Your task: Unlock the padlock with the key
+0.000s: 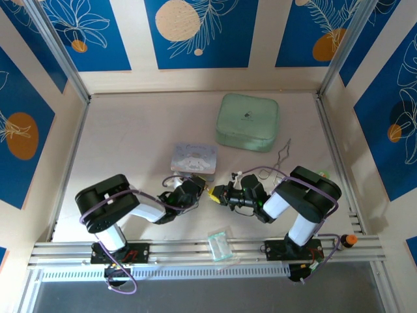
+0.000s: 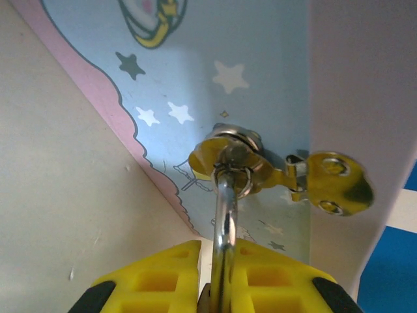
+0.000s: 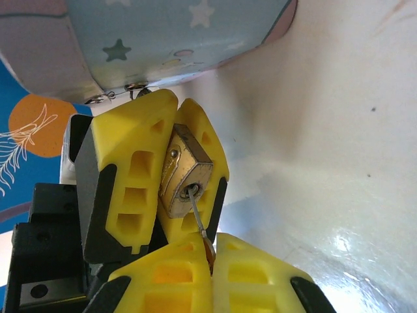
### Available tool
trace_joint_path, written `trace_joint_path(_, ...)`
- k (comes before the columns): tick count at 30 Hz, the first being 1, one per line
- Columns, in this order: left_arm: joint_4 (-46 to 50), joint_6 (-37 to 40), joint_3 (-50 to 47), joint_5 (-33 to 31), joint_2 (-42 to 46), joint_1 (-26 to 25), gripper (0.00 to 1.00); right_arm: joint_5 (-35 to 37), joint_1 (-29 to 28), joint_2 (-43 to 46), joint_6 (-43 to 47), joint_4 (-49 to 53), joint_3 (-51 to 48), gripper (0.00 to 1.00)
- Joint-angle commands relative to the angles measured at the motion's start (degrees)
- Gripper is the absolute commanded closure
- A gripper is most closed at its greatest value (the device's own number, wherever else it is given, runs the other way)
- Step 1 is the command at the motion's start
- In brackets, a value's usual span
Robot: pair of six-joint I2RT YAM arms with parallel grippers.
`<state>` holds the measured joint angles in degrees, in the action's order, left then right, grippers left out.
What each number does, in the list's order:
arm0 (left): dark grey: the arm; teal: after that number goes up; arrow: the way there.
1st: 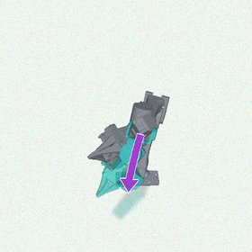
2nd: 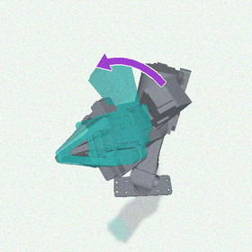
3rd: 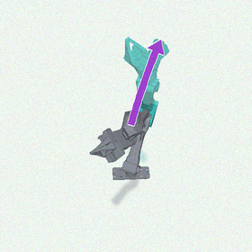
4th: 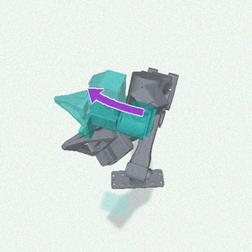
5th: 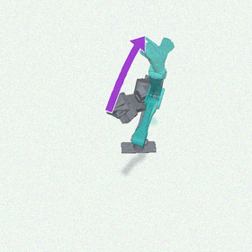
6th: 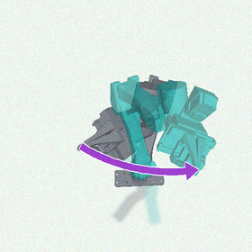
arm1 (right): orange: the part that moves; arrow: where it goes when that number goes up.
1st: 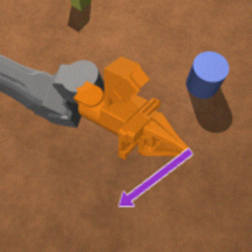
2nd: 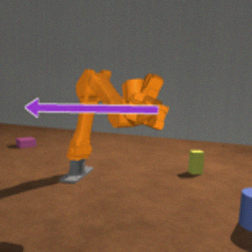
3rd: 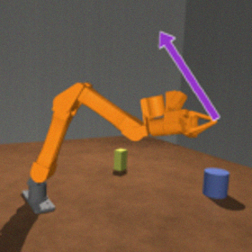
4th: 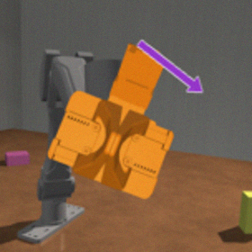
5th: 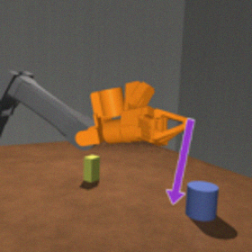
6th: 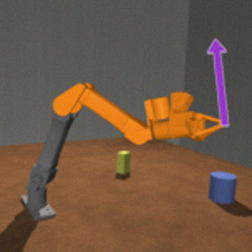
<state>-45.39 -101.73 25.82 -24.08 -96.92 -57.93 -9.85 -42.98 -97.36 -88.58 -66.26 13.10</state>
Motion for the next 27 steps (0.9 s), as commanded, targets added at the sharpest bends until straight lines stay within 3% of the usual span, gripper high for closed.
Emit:
trace_joint_path(1, -3.0, -1.0, 0.3, 1.3, -1.6, -0.9, 1.0, -0.1, 0.3, -1.8, 0.1, -4.0, 1.1, 1.0)
trace_joint_path(11, -11.0, -1.2, -0.2, 4.0, -3.8, -1.7, 1.0, -7.6, 3.7, -6.2, -0.3, -8.8, 3.6, 1.0)
trace_joint_path(19, -24.2, -0.7, -0.9, 4.6, -9.3, -2.3, 1.0, -16.2, 8.6, -10.1, -2.0, -13.4, 4.3, 1.0)
trace_joint_path(27, -21.8, 1.2, 0.1, 5.6, -7.9, -2.8, 1.0, -20.5, 10.5, -12.6, -1.2, -13.5, 6.3, 1.0)
